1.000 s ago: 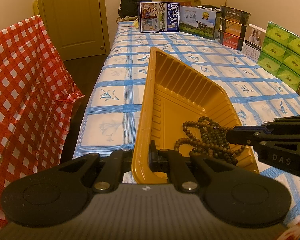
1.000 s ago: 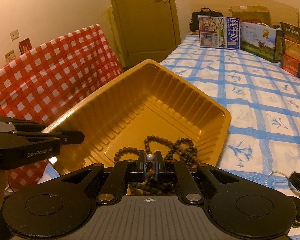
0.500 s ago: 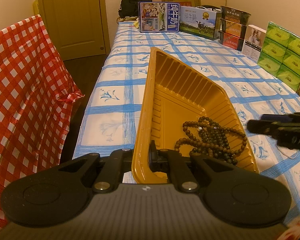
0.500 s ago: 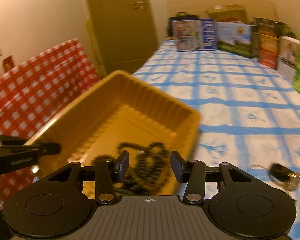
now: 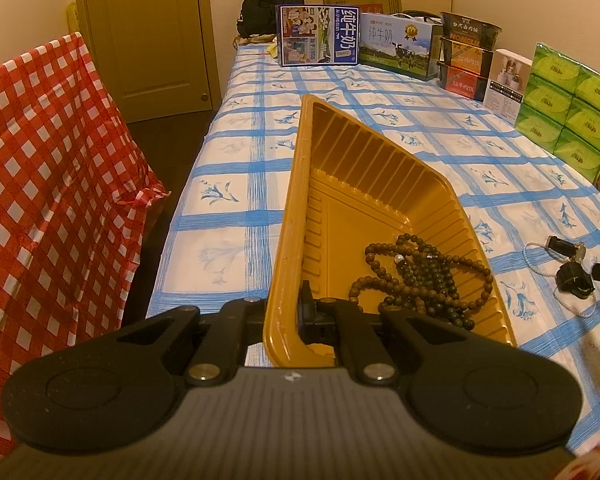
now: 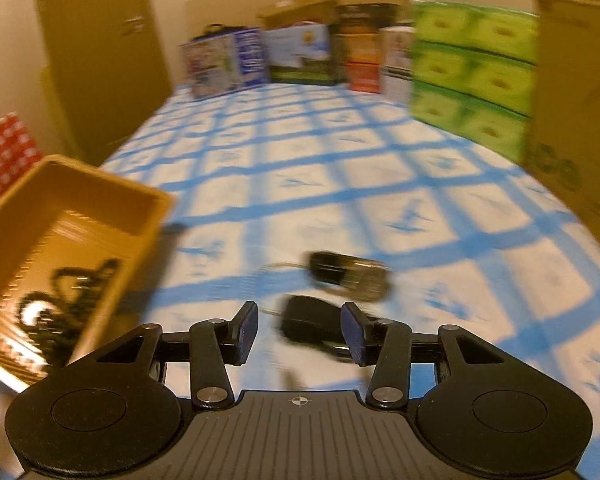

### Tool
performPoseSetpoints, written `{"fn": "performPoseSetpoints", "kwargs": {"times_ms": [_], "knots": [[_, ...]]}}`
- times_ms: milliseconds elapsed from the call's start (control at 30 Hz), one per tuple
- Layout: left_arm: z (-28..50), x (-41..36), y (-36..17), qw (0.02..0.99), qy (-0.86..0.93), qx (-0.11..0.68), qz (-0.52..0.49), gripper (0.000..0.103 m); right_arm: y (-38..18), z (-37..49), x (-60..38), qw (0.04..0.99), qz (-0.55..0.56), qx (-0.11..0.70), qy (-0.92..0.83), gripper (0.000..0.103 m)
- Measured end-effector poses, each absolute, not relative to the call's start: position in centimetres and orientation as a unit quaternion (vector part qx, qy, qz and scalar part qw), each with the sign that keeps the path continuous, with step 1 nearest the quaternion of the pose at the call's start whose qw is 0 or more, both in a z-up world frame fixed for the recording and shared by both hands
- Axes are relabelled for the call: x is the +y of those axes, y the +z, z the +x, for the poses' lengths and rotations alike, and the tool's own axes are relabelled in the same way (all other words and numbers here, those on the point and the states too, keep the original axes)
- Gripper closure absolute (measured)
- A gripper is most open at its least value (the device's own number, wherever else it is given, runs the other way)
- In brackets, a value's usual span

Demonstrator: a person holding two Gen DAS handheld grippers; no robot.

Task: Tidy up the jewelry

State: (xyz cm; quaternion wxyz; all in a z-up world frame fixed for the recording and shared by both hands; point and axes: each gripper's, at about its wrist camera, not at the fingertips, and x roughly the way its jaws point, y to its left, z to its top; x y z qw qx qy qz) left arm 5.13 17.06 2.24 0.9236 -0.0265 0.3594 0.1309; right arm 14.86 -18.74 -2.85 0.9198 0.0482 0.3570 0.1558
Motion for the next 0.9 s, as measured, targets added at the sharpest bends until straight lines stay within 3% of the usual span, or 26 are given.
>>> {"fn": "performPoseSetpoints", "kwargs": {"times_ms": [267,667,900], "knots": [[5.2,17.1,2.3,0.924,0.131,0.360,-0.027,0.098,-3.8,15.5,-22.8,0.922,0.039,0.366,0.122,0.057],[5.2,17.0,2.3,0.924,0.131,0.359,-0.027,0.098,-6.2,16.3,-19.8,0.896,-0.059,0.399,0.187,0.057],[5.2,17.0,2.3,0.924,0.131,0.359,-0.027,0.098,-7.5,16.5,-20.3,0.896,-0.040,0.407,0.170,0.057]]}}
